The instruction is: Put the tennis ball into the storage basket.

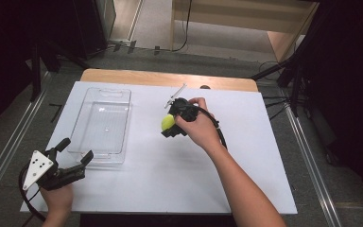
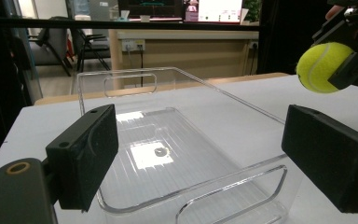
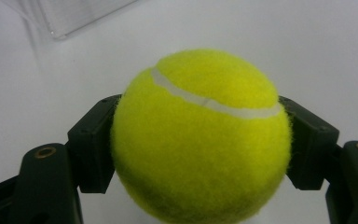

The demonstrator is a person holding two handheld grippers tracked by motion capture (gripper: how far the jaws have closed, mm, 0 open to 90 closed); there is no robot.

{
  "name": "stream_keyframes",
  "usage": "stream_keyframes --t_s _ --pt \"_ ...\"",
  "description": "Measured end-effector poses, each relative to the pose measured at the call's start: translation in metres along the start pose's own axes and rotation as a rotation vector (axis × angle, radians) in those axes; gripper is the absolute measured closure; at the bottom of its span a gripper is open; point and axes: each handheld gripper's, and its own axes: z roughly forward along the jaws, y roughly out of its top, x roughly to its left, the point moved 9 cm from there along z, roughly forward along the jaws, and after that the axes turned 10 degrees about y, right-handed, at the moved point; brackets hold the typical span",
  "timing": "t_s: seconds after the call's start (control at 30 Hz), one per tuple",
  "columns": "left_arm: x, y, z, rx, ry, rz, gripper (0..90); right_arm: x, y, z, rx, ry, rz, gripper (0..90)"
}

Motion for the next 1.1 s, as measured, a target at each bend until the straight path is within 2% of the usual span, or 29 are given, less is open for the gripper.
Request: stream_keyframes --t_s 0.47,0.6,0.63,0.8,0.93,1.03,1.1 --pt "0.0 0.0 0.0 0.0 -0.002 -0.001 11.3 0.008 0.02 0.0 0.003 0.005 -0.043 23.5" --pt "0.0 0.0 0.0 0.003 -0.001 0.001 11.3 0.012 0.025 0.003 -0.006 0.015 -0.033 23.5" --pt "0.0 0.0 0.0 0.002 -0.002 0.001 11.3 0.012 0.027 0.004 -0.01 0.018 -0.047 23.5" --pt "0.0 0.0 0.0 0.002 -0.003 -0.003 11.3 0.016 0.033 0.01 -0.013 0.028 -0.047 23.5" --pt "0.0 0.0 0.0 0.001 -0.004 -0.004 11.3 0.019 0.038 0.013 -0.006 0.031 -0.073 23.5" --pt "0.0 0.0 0.0 -0.001 -0.003 -0.006 11.3 0.022 0.043 0.014 -0.011 0.038 -0.064 23.5" --pt "0.0 0.0 0.0 -0.001 -0.003 -0.006 11.3 0.023 0.044 0.014 -0.003 0.04 -0.08 23.5"
